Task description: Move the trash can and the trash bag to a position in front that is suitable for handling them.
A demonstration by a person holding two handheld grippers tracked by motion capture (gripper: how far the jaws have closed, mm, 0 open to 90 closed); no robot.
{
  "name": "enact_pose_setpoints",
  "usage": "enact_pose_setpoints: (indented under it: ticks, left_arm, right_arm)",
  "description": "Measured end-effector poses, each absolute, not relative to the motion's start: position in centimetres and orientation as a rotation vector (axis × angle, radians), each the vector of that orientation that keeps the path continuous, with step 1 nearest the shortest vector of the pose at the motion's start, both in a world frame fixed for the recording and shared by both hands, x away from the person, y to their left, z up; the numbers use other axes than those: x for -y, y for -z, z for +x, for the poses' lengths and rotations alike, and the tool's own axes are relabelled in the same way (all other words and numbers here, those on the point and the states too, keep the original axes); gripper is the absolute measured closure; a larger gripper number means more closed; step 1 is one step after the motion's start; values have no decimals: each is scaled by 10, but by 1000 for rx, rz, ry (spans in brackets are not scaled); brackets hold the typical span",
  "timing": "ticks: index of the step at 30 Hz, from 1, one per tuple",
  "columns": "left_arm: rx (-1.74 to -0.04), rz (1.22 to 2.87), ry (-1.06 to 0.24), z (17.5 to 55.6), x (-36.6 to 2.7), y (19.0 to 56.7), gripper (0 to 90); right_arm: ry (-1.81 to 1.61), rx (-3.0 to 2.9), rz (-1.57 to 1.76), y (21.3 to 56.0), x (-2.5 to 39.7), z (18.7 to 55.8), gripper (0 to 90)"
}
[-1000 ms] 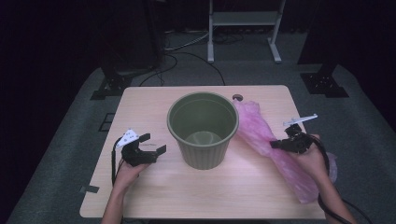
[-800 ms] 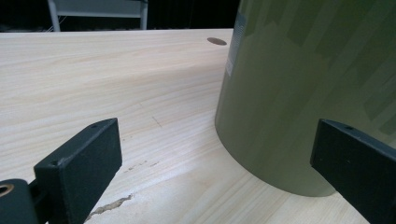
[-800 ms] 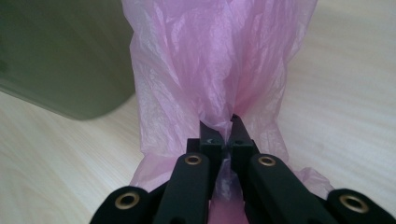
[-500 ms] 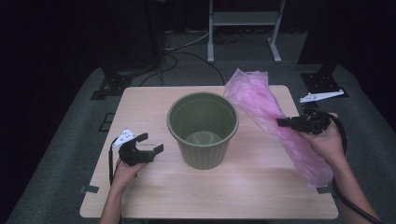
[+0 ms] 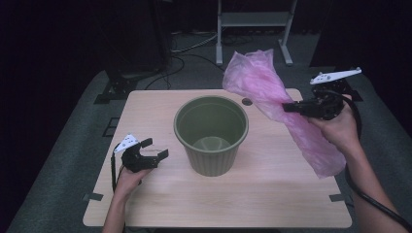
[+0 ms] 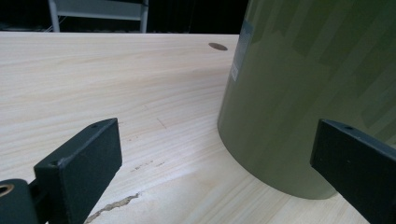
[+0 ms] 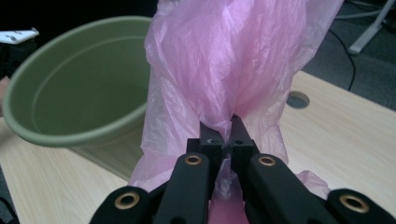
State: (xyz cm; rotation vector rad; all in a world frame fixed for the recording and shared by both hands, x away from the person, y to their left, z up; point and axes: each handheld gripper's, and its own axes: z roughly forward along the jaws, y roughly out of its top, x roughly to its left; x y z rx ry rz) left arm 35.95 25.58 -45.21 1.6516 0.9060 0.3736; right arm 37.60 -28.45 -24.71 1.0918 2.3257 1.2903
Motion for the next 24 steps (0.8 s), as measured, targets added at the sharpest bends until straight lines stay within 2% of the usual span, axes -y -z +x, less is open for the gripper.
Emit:
enact_pose_setpoints:
  ticks: [7,24]
  left_arm:
    - [-913,1646,-370,360,-258,453,8]
    - [-924,1636,-373,359,-262,454,8]
  right_arm:
    - [-1362,-2354,993,234,259,384,885]
    - [-1485,-2474,724,219,166,412,883]
